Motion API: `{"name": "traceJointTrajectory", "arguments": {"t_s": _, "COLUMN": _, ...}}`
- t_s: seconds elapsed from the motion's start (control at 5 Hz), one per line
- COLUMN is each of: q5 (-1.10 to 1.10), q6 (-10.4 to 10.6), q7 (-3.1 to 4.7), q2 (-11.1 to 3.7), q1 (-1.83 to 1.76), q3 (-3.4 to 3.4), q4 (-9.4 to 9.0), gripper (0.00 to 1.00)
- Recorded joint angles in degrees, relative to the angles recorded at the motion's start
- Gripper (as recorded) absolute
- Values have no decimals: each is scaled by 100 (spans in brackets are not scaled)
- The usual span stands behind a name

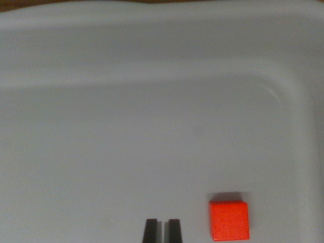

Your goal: Reach red block

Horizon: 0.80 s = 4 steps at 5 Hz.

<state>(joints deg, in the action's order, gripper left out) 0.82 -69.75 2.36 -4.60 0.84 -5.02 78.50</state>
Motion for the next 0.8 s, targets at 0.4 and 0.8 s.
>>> {"name": "traceJointTrajectory", "arguments": {"t_s": 0.4, "q5": -11, "q6": 263, "q7": 40, "q2": -97, "q1": 30, "q3": -46, "q4": -196, "gripper": 0}}
{"name": "traceJointTrajectory", "arguments": {"t_s": 0.8, "q5": -22, "q6": 524, "q7": 79, "q2": -193, "q1": 59, "q3": -92, "q4": -390, "gripper": 0}}
